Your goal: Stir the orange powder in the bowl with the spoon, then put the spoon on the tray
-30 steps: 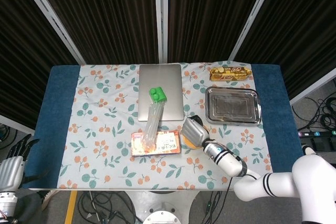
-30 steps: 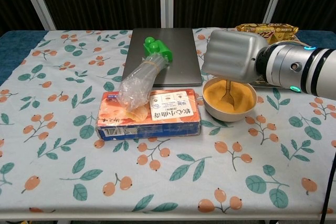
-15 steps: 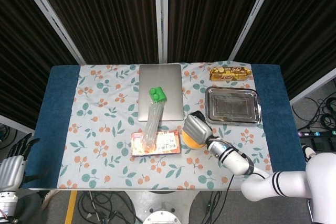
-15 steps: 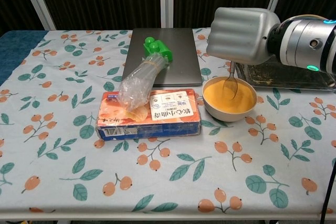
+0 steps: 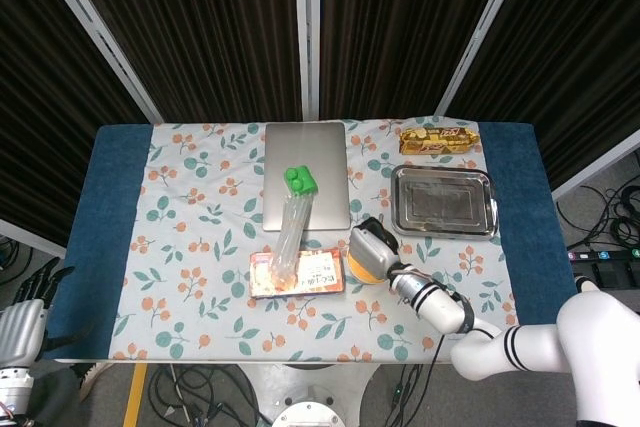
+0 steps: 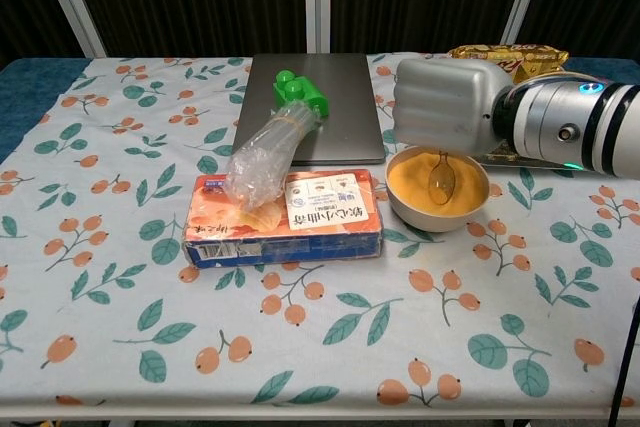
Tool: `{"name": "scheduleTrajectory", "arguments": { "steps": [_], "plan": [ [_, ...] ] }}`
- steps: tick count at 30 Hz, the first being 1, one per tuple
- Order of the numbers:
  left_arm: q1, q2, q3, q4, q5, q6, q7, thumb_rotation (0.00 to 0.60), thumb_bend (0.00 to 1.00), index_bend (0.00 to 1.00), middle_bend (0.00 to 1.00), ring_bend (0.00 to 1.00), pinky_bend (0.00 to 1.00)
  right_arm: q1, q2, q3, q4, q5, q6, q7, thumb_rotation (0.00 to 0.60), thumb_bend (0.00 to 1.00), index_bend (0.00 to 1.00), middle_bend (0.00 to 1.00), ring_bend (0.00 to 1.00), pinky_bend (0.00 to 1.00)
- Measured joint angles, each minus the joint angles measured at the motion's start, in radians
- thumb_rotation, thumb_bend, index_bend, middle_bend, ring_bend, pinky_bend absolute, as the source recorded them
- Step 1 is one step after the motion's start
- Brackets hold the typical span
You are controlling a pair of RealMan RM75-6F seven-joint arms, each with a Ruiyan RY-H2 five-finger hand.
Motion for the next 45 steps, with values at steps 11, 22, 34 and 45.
{"name": "scheduleTrajectory", "arguments": {
  "steps": [11, 22, 34, 45],
  "plan": [
    [0.003, -0.001, -0.001, -0.001, 0.004, 0.009, -0.001, 0.600, 0.12, 0.20, 0.12, 0.08, 0.12, 0.024, 0.058, 0.021, -0.068, -0.052, 0.007, 0.014, 0.600, 0.52, 0.85, 1.00, 0.99, 1.00],
    [0.007, -0.005, 0.001, 0.003, 0.002, 0.008, -0.004, 0.600, 0.12, 0.20, 0.12, 0.08, 0.12, 0.026, -0.009, -0.005, -0.007, -0.047, -0.035, -0.017, 0.600, 0.52, 0.85, 1.00, 0.99, 1.00],
    [0.010, -0.002, 0.001, -0.003, 0.010, 0.019, -0.001, 0.600, 0.12, 0.20, 0.12, 0.08, 0.12, 0.046, 0.050, 0.008, 0.001, -0.111, -0.019, -0.030, 0.600, 0.51, 0.87, 1.00, 0.97, 0.85],
    [0.013, -0.003, 0.002, -0.002, 0.010, 0.020, -0.001, 0.600, 0.12, 0.20, 0.12, 0.08, 0.12, 0.061, 0.074, 0.004, -0.014, -0.195, -0.047, -0.049, 0.600, 0.52, 0.91, 1.00, 0.92, 0.78]
  ]
}}
